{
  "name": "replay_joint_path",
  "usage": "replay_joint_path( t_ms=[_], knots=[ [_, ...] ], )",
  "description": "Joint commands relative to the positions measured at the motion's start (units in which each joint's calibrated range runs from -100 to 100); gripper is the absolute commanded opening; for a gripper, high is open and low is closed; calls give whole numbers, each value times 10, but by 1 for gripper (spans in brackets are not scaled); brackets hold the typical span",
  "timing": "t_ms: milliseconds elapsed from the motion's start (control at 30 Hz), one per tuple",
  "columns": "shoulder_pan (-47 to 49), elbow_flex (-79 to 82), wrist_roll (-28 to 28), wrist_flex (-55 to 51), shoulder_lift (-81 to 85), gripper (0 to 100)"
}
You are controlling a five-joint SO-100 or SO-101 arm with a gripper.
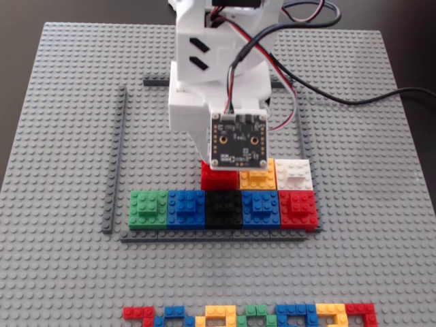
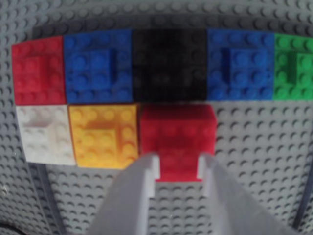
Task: Grab the cube and place it into the grid
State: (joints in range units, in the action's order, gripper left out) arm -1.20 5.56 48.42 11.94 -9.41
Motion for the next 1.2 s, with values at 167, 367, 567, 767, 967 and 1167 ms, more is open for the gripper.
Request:
replay_joint_path(
  t_ms=[167, 367, 567, 767, 967, 1167],
  knots=[
    [9, -52, -7, 7, 10, 0],
    [14, -50, -8, 9, 10, 0],
    [14, -36, -10, 16, 10, 0],
    [11, -24, -9, 22, 12, 3],
    [7, -13, -8, 26, 14, 6],
    [5, -6, -7, 28, 18, 10]
  ],
)
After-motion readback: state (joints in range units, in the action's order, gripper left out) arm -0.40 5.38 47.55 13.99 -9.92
